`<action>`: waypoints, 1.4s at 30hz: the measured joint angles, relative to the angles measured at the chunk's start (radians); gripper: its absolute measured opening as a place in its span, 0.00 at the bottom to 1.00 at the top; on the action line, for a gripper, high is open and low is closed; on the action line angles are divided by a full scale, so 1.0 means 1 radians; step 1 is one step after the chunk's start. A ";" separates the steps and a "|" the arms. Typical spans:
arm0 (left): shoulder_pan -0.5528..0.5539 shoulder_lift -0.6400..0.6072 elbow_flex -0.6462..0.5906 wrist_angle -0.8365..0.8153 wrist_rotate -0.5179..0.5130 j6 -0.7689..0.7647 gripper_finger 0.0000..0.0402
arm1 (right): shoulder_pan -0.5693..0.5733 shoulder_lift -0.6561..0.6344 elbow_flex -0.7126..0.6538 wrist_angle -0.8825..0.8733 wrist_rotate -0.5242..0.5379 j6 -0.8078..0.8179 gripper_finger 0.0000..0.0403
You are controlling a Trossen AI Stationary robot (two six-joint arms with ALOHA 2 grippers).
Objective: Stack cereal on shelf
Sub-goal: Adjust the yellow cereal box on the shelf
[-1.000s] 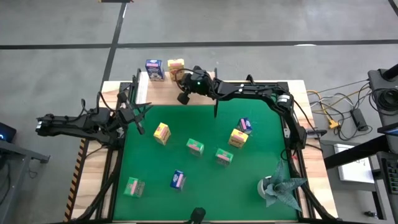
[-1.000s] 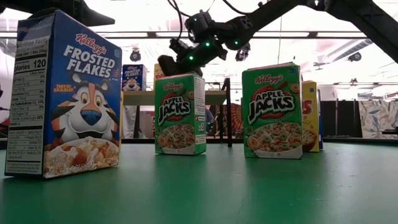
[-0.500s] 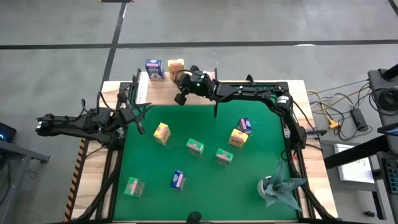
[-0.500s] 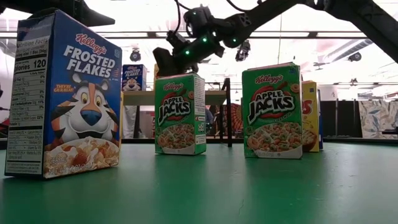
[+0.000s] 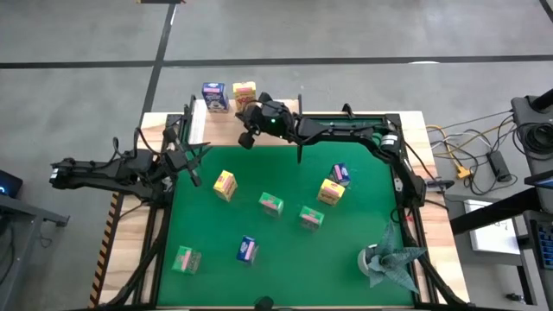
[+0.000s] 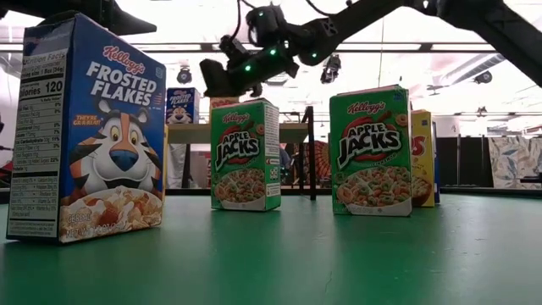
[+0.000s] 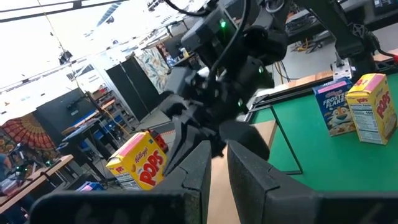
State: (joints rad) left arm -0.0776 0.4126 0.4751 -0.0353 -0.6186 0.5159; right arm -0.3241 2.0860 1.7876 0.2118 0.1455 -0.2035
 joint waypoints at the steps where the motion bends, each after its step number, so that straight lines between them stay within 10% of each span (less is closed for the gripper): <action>1: 0.000 0.000 0.000 0.000 0.000 0.000 0.09 | 0.000 0.011 0.015 -0.018 0.000 -0.003 0.02; 11: 0.000 -0.002 0.000 -0.014 0.000 0.000 0.09 | -0.003 0.114 0.268 -0.337 0.038 -0.071 0.02; 42: 0.001 -0.002 0.000 -0.011 0.000 0.007 0.09 | -0.039 0.171 0.258 -0.274 0.139 -0.111 0.02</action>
State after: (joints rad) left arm -0.0765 0.4107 0.4751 -0.0460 -0.6189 0.5224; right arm -0.3630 2.2573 2.0460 -0.0622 0.2847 -0.3145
